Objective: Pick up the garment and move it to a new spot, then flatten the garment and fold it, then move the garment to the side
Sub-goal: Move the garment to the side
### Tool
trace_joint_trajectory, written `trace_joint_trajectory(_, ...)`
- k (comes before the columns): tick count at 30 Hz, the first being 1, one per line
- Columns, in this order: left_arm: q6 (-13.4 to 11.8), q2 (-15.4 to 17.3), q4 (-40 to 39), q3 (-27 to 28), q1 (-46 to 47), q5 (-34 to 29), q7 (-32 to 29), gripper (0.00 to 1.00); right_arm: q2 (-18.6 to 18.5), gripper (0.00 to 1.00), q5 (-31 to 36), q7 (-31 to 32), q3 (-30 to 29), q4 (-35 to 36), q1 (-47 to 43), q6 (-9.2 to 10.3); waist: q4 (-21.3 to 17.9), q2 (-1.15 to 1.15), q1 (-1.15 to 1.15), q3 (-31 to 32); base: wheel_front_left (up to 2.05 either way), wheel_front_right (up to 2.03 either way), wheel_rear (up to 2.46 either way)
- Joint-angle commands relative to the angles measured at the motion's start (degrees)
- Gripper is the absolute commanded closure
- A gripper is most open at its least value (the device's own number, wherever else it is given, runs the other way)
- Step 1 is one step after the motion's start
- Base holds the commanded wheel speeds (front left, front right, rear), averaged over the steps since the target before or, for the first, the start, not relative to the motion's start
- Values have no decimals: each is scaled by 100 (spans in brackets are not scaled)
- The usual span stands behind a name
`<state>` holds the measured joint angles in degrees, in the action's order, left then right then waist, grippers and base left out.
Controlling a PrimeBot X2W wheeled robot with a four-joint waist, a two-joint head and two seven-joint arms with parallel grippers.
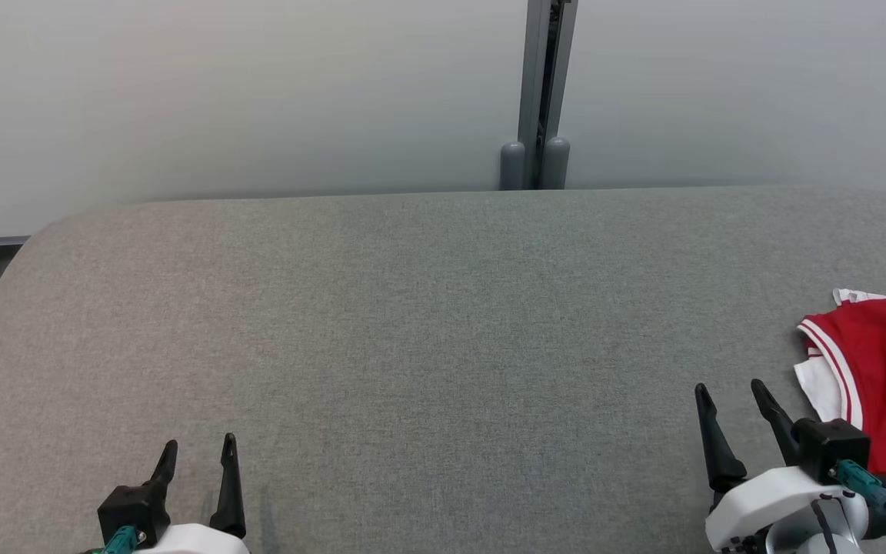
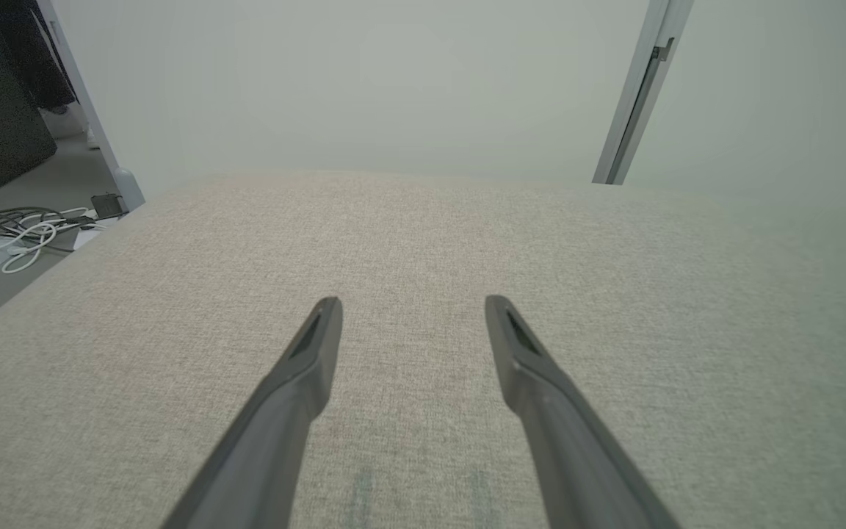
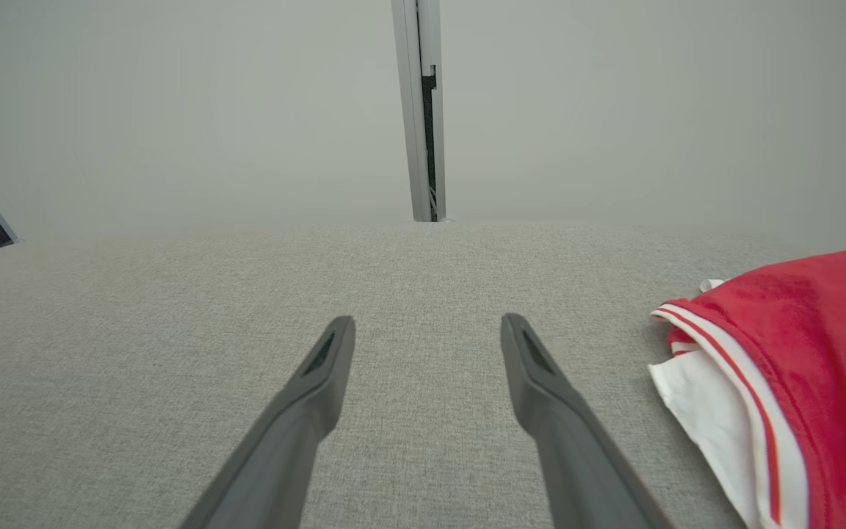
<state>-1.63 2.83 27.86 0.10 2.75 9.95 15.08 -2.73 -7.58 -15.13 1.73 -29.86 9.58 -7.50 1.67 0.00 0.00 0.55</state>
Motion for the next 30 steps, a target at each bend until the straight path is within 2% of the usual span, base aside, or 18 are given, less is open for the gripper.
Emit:
trace_joint_trajectory(1, 4, 18, -23, 23, -17, 31, 8, 0, -41, 0, -40, 2, -12, 54, -67, 2, -24, 0, 0, 29, 0, 0, 0)
trace_joint_trajectory(30, 16, 20, -64, -34, -85, 120, 8, 0, -39, 0, -90, 2, 112, 129, -130, 2, -138, 0, 0, 12, 0, 0, 0)
